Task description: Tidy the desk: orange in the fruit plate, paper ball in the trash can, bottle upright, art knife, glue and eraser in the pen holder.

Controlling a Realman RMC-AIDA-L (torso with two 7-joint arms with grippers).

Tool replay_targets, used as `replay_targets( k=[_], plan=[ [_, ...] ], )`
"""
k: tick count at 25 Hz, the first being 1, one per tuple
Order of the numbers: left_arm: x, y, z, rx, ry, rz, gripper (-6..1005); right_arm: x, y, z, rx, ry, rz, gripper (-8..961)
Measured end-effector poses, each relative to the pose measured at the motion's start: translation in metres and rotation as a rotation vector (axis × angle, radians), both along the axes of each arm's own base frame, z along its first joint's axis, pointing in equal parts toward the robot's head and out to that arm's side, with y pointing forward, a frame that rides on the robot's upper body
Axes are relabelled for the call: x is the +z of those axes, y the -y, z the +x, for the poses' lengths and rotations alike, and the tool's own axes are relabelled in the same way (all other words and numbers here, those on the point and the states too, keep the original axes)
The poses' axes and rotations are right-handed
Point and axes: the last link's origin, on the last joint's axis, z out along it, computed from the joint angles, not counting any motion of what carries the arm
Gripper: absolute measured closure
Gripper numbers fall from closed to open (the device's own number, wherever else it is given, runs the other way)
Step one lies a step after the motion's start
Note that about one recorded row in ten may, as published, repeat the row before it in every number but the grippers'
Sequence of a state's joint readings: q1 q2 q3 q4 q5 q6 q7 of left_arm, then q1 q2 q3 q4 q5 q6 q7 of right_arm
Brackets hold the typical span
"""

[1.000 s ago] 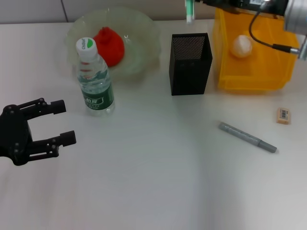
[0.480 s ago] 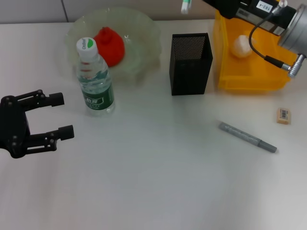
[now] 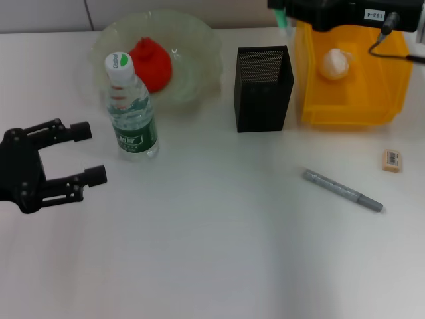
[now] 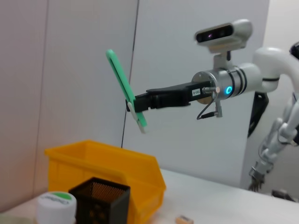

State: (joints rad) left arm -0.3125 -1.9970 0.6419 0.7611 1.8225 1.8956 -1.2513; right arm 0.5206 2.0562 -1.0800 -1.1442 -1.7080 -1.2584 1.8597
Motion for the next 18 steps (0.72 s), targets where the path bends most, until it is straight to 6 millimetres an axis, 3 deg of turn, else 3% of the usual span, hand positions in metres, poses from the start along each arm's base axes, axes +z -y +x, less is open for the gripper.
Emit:
replay_targets(
  k=[2, 3, 5, 8, 13, 18],
  plan=[
    [0.0, 0.001, 0.0, 0.008, 0.014, 0.014, 197, 0.009, -0.001, -0.01, 0.076, 0.153, 0.058, 778],
    [0.0, 0.001, 0.0, 0.016, 0.026, 0.03, 197, 0.019, -0.004, -0.024, 0.153, 0.323, 0.13, 778],
    [0.001, 0.002, -0.001, 0.027, 0.041, 0.051, 197, 0.022, -0.005, -0.028, 0.177, 0.394, 0.156, 778],
    [0.002, 0.002, -0.002, 0.039, 0.053, 0.069, 197, 0.03, -0.013, -0.047, 0.254, 0.656, 0.232, 778],
    [0.001, 0.006, -0.007, 0.057, 0.069, 0.136, 197, 0.022, -0.033, -0.069, 0.391, 1.038, 0.206, 778],
    [-0.001, 0.007, -0.01, 0.07, 0.081, 0.168, 197, 0.012, -0.046, -0.081, 0.512, 1.258, 0.181, 778]
  ],
)
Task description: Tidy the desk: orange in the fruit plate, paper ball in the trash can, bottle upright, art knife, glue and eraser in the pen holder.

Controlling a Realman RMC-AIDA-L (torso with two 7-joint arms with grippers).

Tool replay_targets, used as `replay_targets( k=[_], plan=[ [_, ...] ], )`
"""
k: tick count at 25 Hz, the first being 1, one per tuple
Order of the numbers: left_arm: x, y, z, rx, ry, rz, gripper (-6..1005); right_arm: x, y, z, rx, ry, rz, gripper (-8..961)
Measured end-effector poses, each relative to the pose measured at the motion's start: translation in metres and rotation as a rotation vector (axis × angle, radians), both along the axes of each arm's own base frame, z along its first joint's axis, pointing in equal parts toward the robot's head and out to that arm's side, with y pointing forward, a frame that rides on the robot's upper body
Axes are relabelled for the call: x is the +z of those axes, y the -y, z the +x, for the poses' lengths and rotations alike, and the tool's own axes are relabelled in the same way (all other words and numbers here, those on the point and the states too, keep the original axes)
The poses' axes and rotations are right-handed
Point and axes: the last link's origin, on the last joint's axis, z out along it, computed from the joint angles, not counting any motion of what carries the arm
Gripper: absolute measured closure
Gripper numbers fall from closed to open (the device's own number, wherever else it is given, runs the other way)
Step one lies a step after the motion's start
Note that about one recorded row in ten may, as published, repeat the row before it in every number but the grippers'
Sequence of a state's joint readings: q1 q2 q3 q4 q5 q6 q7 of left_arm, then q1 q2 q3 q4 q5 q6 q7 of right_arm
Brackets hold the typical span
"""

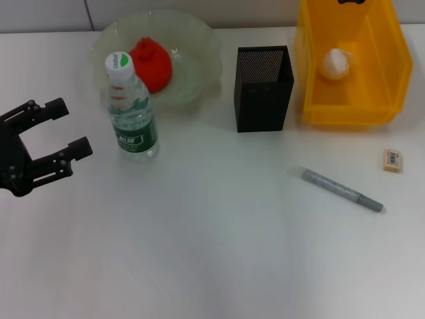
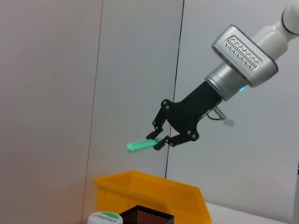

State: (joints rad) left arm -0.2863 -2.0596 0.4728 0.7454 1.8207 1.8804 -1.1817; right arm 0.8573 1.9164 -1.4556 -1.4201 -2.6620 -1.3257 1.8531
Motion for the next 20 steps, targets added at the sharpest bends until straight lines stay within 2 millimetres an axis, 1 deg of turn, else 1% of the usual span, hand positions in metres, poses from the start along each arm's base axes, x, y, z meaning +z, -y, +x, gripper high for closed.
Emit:
replay_targets(
  k=[1, 6, 9, 10, 11, 16, 20],
  plan=[
    [0.0, 0.0, 0.0, 0.0, 0.0, 0.0, 197, 0.0, 0.0, 0.0, 0.0, 0.0, 0.0, 778],
    [0.001, 0.002, -0.005, 0.027, -0.001, 0.016, 197, -0.018, -0.003, -0.014, 0.093, 0.177, -0.053, 778],
    [0.001, 0.003, -0.006, 0.034, 0.001, 0.027, 197, -0.034, -0.002, -0.019, 0.134, 0.29, -0.101, 778],
    [0.001, 0.004, -0.007, 0.036, 0.001, 0.03, 197, -0.043, -0.002, -0.02, 0.153, 0.374, -0.121, 778],
    [0.001, 0.005, -0.008, 0.039, 0.001, 0.034, 197, -0.043, -0.002, -0.02, 0.153, 0.374, -0.121, 778],
    [-0.002, 0.011, -0.013, 0.053, 0.016, 0.049, 197, -0.055, -0.001, -0.023, 0.193, 0.509, -0.145, 778],
    [-0.005, 0.016, -0.017, 0.06, 0.031, 0.07, 197, -0.064, 0.005, -0.023, 0.227, 0.59, -0.179, 778]
  ],
)
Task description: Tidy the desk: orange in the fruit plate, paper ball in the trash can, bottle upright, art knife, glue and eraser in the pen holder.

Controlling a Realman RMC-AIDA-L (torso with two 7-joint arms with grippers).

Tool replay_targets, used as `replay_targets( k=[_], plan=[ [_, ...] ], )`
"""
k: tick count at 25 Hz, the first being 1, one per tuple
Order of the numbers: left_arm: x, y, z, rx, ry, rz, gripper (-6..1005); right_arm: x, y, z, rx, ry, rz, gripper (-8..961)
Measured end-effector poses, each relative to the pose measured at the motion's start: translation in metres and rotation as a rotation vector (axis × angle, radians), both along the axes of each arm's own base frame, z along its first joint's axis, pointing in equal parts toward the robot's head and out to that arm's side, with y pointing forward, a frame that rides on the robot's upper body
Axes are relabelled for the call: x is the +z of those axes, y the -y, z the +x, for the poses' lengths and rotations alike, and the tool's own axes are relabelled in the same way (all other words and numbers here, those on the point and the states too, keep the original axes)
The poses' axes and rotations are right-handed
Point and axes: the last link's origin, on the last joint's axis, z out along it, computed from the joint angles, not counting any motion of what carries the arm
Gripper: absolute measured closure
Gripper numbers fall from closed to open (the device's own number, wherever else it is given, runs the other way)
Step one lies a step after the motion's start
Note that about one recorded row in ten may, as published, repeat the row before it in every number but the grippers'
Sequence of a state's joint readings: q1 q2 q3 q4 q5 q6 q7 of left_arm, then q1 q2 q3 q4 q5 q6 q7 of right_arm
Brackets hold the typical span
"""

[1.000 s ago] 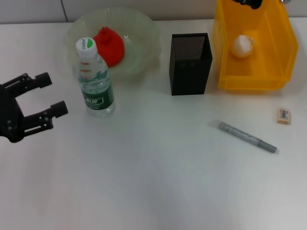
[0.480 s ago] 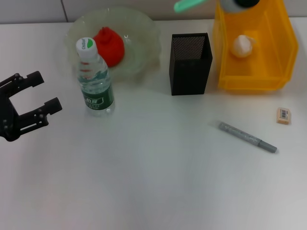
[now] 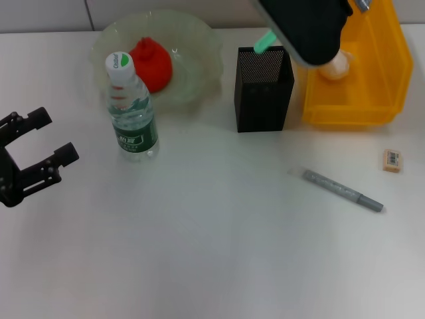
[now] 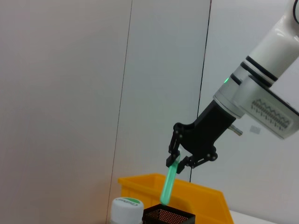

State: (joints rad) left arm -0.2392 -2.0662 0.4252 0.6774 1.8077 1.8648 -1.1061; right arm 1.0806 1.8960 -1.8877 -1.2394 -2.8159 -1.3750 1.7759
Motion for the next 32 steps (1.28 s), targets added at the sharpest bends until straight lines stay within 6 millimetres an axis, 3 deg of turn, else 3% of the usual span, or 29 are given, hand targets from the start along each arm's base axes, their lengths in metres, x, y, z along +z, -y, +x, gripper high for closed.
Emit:
replay_targets(
  k=[8, 16, 25, 28, 32],
  plan=[
    [-0.002, 0.006, -0.003, 0.003, 0.005, 0.005, 198, -0.017, 0.007, 0.01, 0.023, 0.16, -0.029, 778],
    [-0.005, 0.007, -0.003, -0.002, 0.007, 0.009, 198, -0.029, 0.01, 0.006, 0.023, 0.148, 0.026, 757],
    [-0.005, 0.008, -0.005, 0.001, 0.007, 0.01, 197, -0.031, 0.008, 0.0, 0.029, 0.093, 0.034, 403],
    [-0.005, 0.009, -0.005, 0.001, 0.007, 0.009, 197, -0.019, 0.006, -0.006, 0.007, -0.003, 0.06, 294],
    [-0.004, 0.01, -0.004, -0.003, 0.009, 0.003, 197, 0.013, 0.005, -0.012, -0.043, -0.201, 0.128, 295]
  ],
)
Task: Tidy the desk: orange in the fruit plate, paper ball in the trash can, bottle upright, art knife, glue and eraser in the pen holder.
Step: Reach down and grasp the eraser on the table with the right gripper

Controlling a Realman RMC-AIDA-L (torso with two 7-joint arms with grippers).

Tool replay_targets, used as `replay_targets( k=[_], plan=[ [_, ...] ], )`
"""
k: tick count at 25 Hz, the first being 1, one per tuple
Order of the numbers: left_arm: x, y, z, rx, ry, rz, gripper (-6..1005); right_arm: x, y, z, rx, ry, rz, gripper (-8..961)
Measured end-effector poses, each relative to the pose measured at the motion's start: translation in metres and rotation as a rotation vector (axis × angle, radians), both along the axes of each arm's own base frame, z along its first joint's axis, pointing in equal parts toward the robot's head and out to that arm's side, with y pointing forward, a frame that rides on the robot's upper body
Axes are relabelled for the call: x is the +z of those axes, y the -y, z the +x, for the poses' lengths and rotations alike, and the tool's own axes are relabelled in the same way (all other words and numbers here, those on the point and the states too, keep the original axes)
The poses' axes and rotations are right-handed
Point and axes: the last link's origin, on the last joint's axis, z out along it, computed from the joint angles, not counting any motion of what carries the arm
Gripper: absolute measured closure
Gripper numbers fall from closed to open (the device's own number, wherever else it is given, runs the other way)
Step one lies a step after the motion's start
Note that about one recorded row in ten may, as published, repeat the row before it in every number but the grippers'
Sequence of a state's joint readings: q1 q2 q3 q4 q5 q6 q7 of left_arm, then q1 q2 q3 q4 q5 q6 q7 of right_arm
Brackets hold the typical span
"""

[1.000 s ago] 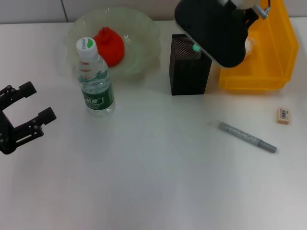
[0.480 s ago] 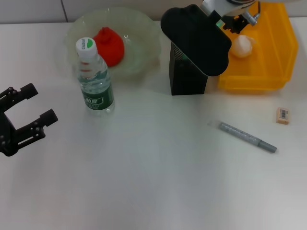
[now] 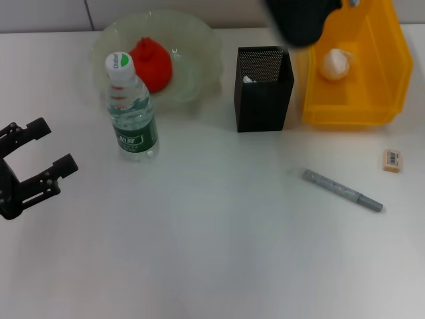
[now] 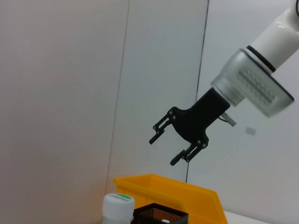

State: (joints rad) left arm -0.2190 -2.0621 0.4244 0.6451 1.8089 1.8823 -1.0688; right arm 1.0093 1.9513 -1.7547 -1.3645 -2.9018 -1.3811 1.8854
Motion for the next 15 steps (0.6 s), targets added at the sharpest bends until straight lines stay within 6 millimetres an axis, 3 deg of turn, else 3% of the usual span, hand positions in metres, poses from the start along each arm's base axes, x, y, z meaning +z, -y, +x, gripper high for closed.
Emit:
replay_targets(
  k=[5, 15],
  plan=[
    [0.004, 0.002, 0.002, -0.018, -0.003, -0.004, 197, 0.035, 0.011, 0.021, -0.13, -0.322, 0.061, 296],
    [0.011, -0.002, 0.002, -0.026, -0.026, -0.022, 198, 0.056, 0.062, 0.098, -0.631, -0.99, 0.055, 298]
  ],
)
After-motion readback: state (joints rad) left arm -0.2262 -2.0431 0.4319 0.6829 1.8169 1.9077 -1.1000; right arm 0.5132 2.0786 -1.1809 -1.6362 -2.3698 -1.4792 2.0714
